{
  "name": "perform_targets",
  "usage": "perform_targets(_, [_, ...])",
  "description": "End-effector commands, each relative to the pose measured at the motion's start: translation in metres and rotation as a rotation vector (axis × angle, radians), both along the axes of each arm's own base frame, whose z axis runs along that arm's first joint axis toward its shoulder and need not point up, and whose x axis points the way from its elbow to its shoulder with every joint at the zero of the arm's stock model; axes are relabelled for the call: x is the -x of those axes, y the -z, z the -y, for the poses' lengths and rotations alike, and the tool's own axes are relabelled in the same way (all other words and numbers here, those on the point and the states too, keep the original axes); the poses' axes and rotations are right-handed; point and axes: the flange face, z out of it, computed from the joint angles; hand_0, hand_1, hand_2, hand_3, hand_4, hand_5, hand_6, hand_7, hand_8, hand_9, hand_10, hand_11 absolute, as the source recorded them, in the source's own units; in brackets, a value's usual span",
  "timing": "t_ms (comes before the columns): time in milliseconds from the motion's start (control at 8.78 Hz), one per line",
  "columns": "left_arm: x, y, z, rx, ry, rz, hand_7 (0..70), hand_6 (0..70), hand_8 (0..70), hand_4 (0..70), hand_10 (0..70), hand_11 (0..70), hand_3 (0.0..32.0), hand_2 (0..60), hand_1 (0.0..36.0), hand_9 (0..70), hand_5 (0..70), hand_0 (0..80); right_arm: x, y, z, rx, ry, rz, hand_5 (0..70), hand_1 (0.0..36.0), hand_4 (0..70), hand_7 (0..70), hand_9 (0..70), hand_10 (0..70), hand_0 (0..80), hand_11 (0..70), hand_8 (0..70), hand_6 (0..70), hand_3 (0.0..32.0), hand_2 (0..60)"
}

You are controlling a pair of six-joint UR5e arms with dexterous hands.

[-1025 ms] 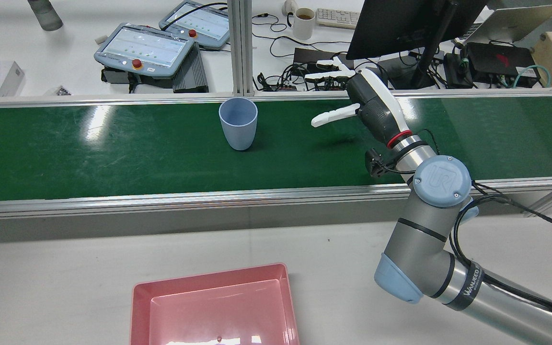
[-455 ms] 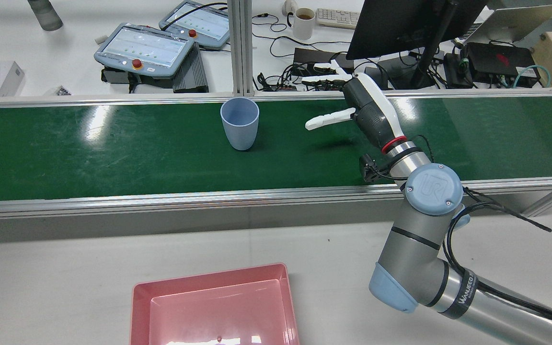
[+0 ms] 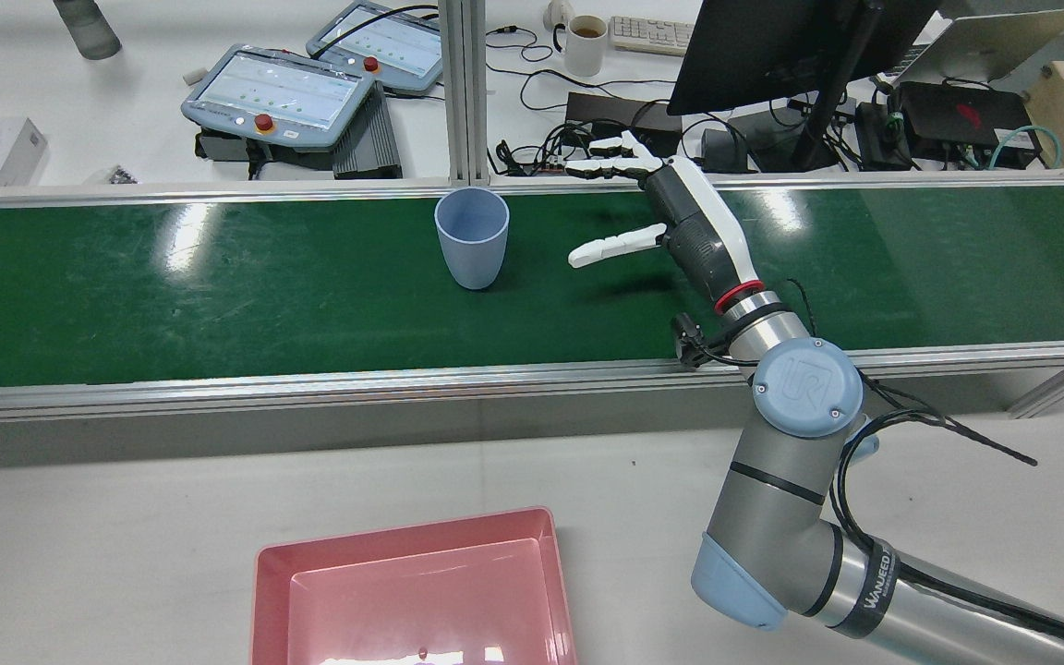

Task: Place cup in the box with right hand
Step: 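Move the open right hand along the belt beside the cup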

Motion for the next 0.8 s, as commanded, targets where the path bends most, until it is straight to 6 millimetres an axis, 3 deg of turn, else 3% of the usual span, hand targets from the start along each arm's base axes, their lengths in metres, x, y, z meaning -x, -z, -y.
perform_targets(0, [0.000, 0.000, 0.000, 0.000, 0.000, 0.000, 0.0, 0.0, 0.0, 0.0, 0.0, 0.0, 0.0, 0.0, 0.0, 0.0, 0.0, 0.0, 0.005, -0.001, -0.005, 0.009, -0.013, 0.004, 5.5, 17.5, 29.7, 34.9, 5.5, 1.4, 58.7, 4.1, 0.2, 6.2, 4.2, 0.0])
perform_targets(342, [-0.001, 0.000, 0.000, 0.000, -0.001, 0.000, 0.0, 0.0, 0.0, 0.0, 0.0, 0.0, 0.0, 0.0, 0.0, 0.0, 0.0, 0.0, 0.003, 0.002, -0.004, 0.016, -0.052, 0.019, 5.5, 18.5, 29.7, 36.5, 5.9, 1.3, 58.9, 4.0, 0.3, 6.5, 3.6, 0.0])
perform_targets(455, [0.000, 0.000, 0.000, 0.000, 0.000, 0.000, 0.0, 0.0, 0.0, 0.0, 0.0, 0.0, 0.0, 0.0, 0.0, 0.0, 0.0, 0.0, 0.008, 0.002, -0.003, 0.020, -0.052, 0.016, 5.6, 18.5, 29.8, 37.0, 6.0, 1.7, 58.6, 4.6, 0.3, 6.9, 1.2, 0.1])
perform_targets(683, [-0.001, 0.000, 0.000, 0.000, -0.001, 0.000, 0.0, 0.0, 0.0, 0.0, 0.0, 0.0, 0.0, 0.0, 0.0, 0.0, 0.0, 0.0, 0.024, 0.007, -0.011, 0.018, -0.027, 0.020, 5.6, 18.6, 30.4, 38.8, 6.3, 2.1, 58.3, 5.2, 0.4, 7.4, 0.2, 1.1])
